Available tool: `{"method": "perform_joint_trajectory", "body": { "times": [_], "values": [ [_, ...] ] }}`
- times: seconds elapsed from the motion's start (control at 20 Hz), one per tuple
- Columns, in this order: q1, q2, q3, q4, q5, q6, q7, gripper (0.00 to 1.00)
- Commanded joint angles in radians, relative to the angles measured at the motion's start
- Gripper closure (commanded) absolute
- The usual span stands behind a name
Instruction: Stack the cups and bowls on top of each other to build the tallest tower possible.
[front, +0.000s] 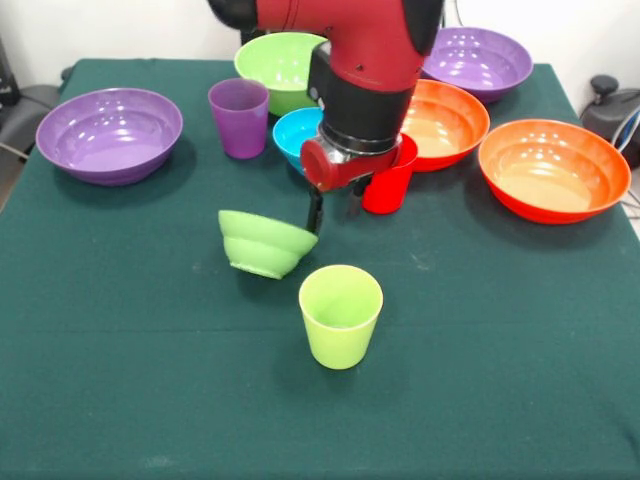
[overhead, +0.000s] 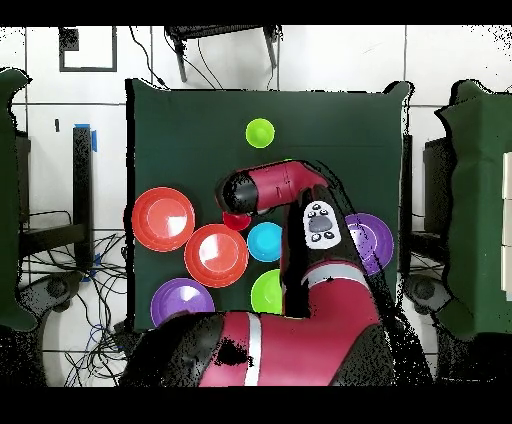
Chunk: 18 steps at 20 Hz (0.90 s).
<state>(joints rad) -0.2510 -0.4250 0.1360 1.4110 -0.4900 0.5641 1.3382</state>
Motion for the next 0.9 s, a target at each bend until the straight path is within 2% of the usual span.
{"method": "perform_joint_trajectory", "body": {
  "times": [0.05, 0.4, 0.9],
  "values": [
    [0.045, -0.034, 0.033, -0.061, 0.034, 0.113, 0.078, 0.0],
    [0.048, -0.027, 0.026, -0.07, 0.041, 0.118, 0.07, 0.0],
    [0.046, 0.004, 0.017, -0.135, 0.026, 0.121, 0.039, 0.0]
  ]
}}
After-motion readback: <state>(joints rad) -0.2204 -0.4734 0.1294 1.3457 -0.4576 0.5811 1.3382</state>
